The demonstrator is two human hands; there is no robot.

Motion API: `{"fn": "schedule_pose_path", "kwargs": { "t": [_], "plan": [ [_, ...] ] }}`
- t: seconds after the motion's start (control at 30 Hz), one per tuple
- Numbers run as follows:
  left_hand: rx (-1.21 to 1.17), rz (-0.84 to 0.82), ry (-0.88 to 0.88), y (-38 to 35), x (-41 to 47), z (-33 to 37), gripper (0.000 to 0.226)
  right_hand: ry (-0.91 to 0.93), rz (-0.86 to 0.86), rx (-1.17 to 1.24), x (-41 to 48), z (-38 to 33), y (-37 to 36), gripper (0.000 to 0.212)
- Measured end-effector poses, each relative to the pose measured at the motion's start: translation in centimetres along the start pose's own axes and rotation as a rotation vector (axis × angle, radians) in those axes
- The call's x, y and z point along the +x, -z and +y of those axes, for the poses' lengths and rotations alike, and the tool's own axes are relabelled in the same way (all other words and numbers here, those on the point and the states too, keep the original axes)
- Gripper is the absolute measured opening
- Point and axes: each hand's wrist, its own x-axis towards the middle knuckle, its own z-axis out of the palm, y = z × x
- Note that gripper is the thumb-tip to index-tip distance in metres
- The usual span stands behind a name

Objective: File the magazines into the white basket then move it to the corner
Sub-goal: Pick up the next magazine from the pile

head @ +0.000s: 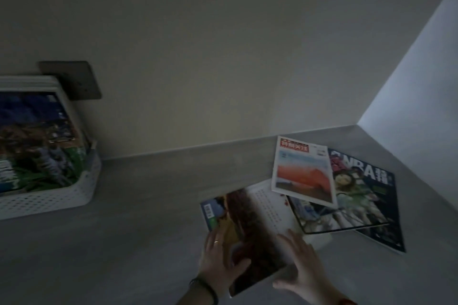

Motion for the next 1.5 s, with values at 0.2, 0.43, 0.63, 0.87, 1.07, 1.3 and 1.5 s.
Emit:
{"fn": "schedule_pose_path", "kwargs": {
  "t": [0.2,0.43,0.63,0.87,1.07,1.3,1.5],
  "plan": [
    [0.67,-0.177,-0.114,-3.7,-0.5,2.1,0.132,0.21,0.186,-0.309,0.8,1.1,1.0,0.082],
    [0.748,-0.324,-0.127,-4.1,1.3,3.8,0.048,0.455,0.316,-0.454,2.3,3.3,1.3,0.044],
    [0.601,-0.533,-0.1,-1.4,2.0,5.3,0.052,0.517,0.483,-0.367,0.9,3.3,0.9,0.009],
    [0.268,-0.181,0.357,2.9,7.8,1.9,0.07,0.494,0.484,-0.128,0.6,4.0,0.3,0.023],
    [0.072,-0.18,0.458,2.9,10.0,0.2,0.066,0.442,0.505,-0.028,-1.7,4.5,-0.5,0.041],
    [0.11,-0.407,0.411,1.5,8.0,1.8,0.023,0.352,0.624,0.189,-3.5,5.2,-2.4,0.041],
    [0.064,-0.301,0.202,5.5,4.5,0.6,0.02,0.298,0.561,0.323,-3.8,1.1,-0.5,0.139]
  ]
}}
